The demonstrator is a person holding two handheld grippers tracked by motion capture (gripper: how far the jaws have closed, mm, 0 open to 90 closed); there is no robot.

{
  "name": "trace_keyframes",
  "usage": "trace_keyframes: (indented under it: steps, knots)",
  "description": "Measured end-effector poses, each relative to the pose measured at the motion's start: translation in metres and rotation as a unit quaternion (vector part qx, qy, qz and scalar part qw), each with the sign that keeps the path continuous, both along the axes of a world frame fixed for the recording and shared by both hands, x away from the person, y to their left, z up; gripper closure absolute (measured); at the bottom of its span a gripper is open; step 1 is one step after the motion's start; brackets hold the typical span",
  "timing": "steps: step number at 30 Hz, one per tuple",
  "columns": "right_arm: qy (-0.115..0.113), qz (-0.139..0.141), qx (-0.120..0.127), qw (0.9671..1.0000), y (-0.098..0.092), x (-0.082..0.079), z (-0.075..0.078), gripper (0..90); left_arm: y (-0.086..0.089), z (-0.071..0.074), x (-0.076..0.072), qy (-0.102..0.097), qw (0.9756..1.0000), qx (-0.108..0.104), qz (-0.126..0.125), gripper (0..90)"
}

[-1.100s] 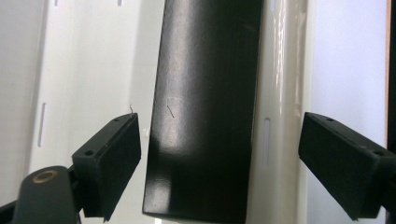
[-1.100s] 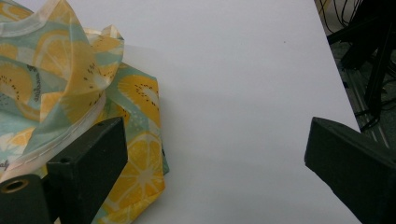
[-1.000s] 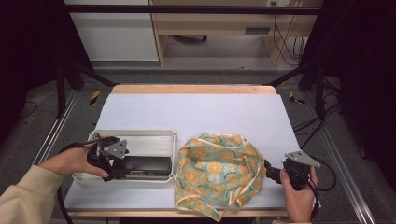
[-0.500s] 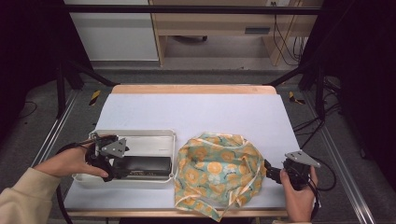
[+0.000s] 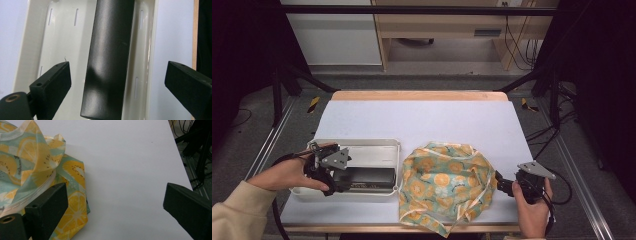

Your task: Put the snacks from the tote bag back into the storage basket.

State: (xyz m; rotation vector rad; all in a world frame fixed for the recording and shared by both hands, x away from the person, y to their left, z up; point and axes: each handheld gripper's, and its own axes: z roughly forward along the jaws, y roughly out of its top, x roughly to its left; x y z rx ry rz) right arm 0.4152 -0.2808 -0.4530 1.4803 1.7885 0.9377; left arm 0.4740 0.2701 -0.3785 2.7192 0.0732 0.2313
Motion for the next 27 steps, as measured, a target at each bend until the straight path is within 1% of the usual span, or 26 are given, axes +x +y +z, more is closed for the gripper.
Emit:
trace_keyframes:
  steps: [8, 12, 13, 14, 15, 18, 19, 20, 21, 23, 24, 25, 26, 27]
  knots:
    - [0.000, -0.001, 0.001, 1.0000, 0.000, 0.000, 0.000, 6.1, -0.003, 0.006, -0.002, -0.006, 0.9999, -0.007, 0.012, 6.8]
    - [0.000, -0.001, 0.001, 1.0000, 0.000, 0.000, 0.000, 6.1, -0.005, 0.011, -0.004, -0.010, 0.9996, -0.018, 0.019, 6.9]
    - [0.000, -0.001, 0.002, 1.0000, 0.000, 0.000, 0.000, 6.1, -0.005, 0.013, -0.004, -0.014, 0.9997, -0.012, 0.015, 6.9]
    - [0.000, -0.001, 0.002, 1.0000, 0.000, 0.000, 0.000, 6.1, -0.006, 0.014, -0.005, -0.012, 0.9995, -0.022, 0.021, 6.8]
    - [0.000, -0.002, 0.003, 1.0000, 0.000, 0.000, 0.000, 6.1, -0.007, 0.016, -0.006, -0.015, 0.9996, -0.018, 0.016, 6.9]
    - [0.001, -0.002, 0.003, 1.0000, 0.000, 0.000, 0.000, 6.1, -0.010, 0.019, -0.008, -0.018, 0.9996, -0.018, 0.013, 6.9]
    - [0.001, -0.002, 0.002, 1.0000, 0.000, 0.000, 0.000, 6.1, -0.011, 0.018, -0.009, -0.015, 0.9994, -0.026, 0.018, 6.8]
    - [0.001, -0.002, 0.002, 1.0000, 0.000, 0.000, 0.000, 6.1, -0.011, 0.019, -0.009, -0.018, 0.9994, -0.025, 0.018, 6.9]
    - [0.000, -0.002, 0.003, 1.0000, 0.000, 0.000, 0.000, 6.1, -0.012, 0.020, -0.009, -0.019, 0.9995, -0.019, 0.013, 6.9]
    - [0.000, -0.002, 0.002, 1.0000, -0.001, 0.000, 0.000, 6.1, -0.013, 0.021, -0.009, -0.020, 0.9995, -0.022, 0.015, 6.9]
    - [0.000, -0.001, 0.002, 1.0000, -0.001, 0.000, 0.000, 6.1, -0.013, 0.021, -0.010, -0.018, 0.9992, -0.028, 0.020, 6.9]
    - [0.000, -0.002, 0.002, 1.0000, -0.001, 0.000, 0.000, 6.1, -0.014, 0.023, -0.009, -0.019, 0.9994, -0.023, 0.019, 6.9]
    - [0.000, -0.002, 0.002, 1.0000, -0.001, 0.000, 0.000, 6.1, -0.014, 0.023, -0.009, -0.019, 0.9992, -0.027, 0.024, 7.0]
    - [0.000, -0.002, 0.002, 1.0000, -0.001, 0.000, 0.000, 6.1, -0.015, 0.024, -0.009, -0.019, 0.9992, -0.025, 0.026, 7.0]
